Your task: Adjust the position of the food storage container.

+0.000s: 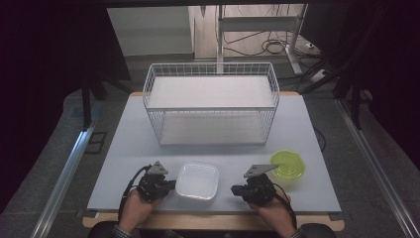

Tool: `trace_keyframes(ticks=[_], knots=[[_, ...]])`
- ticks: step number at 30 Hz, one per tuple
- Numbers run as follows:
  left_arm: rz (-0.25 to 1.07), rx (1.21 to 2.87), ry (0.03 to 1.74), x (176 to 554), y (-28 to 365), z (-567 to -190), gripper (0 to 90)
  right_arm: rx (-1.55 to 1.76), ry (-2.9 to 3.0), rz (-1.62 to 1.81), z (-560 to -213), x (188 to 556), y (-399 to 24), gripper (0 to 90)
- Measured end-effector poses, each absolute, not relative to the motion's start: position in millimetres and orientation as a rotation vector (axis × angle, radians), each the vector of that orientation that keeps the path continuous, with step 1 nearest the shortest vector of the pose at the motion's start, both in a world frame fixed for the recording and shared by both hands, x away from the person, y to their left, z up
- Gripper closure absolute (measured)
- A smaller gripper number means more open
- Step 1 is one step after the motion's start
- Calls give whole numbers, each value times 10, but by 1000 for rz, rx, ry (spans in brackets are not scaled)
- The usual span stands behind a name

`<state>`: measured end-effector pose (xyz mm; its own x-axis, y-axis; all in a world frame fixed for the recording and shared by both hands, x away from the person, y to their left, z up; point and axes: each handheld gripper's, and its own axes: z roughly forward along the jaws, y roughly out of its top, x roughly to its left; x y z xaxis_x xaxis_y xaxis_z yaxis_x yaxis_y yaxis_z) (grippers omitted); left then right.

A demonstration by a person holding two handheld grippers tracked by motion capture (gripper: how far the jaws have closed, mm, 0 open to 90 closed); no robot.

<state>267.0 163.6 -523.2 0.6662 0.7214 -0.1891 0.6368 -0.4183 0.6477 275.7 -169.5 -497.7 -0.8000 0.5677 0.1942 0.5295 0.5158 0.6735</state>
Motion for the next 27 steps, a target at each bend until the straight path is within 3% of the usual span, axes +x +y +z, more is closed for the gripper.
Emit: trace_keyframes(ticks=[7, 15, 23, 27], knots=[[103, 2169, 990, 2661, 1423, -5238, 887, 992, 2689, 1164, -5002, 2778, -1688, 851], [184, 2210, 1015, 2822, 1254, -5230, 898, 1017, 2611, 1109, -4977, 2878, -1674, 892], [169, 2184, 1025, 3006, 1226, -5247, 897, 1032, 2579, 1088, -4999, 3056, -1708, 893], [188, 2155, 1032, 3002, 1289, -5241, 799, 975, 2589, 1057, -5001, 3045, -1708, 858]])
